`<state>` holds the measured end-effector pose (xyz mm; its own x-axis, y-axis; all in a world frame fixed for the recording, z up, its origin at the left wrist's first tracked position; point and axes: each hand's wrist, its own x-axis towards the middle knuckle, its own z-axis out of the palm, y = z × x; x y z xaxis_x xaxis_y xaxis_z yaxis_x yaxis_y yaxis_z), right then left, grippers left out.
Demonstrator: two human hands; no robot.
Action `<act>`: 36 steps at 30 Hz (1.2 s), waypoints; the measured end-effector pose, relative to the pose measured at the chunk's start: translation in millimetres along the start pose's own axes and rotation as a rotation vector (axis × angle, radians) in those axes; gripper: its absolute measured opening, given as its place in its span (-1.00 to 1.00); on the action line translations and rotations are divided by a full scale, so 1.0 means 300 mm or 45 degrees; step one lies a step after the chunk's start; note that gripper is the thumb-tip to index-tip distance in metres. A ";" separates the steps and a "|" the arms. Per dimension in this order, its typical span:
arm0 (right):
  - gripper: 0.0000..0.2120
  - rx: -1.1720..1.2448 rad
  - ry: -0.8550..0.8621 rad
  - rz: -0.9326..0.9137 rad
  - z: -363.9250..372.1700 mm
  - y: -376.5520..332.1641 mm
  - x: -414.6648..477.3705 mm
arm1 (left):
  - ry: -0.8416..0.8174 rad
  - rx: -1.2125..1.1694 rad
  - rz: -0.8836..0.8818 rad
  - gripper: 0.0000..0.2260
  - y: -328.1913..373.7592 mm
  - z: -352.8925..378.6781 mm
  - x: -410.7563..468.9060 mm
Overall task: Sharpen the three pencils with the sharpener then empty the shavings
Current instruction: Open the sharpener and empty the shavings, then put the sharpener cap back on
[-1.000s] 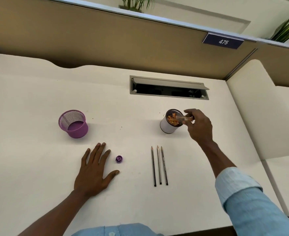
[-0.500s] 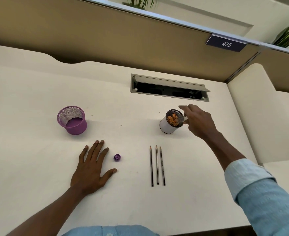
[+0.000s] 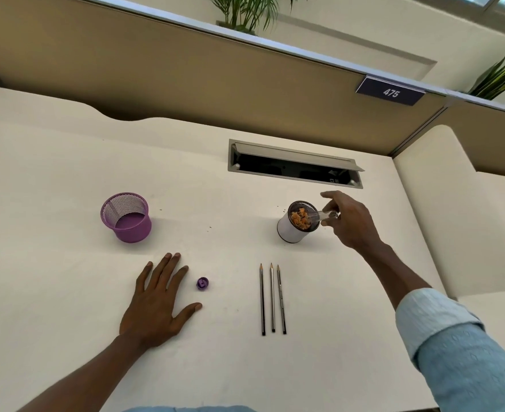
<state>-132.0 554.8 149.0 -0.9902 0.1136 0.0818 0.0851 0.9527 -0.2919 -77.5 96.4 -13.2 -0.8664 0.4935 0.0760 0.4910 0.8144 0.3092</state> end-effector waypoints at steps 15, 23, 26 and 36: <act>-0.64 0.040 0.030 0.002 0.025 0.025 0.005 | 0.020 0.001 0.008 -0.23 0.000 0.007 0.000; -0.70 0.182 0.168 0.065 0.060 0.017 -0.020 | 0.003 -0.012 -0.006 -0.23 0.004 0.003 0.002; -0.78 0.377 0.268 0.229 0.079 -0.024 -0.050 | 0.014 -0.025 -0.006 -0.24 0.004 -0.004 0.000; -0.82 1.858 0.281 0.837 0.086 -0.331 -0.250 | -0.011 -0.212 -0.080 -0.25 0.008 -0.015 0.005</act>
<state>-69.1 444.5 147.1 -0.7815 0.5319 -0.3262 0.1659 -0.3268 -0.9304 -78.1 97.6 -8.1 -0.8938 0.4463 0.0439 0.4135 0.7824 0.4657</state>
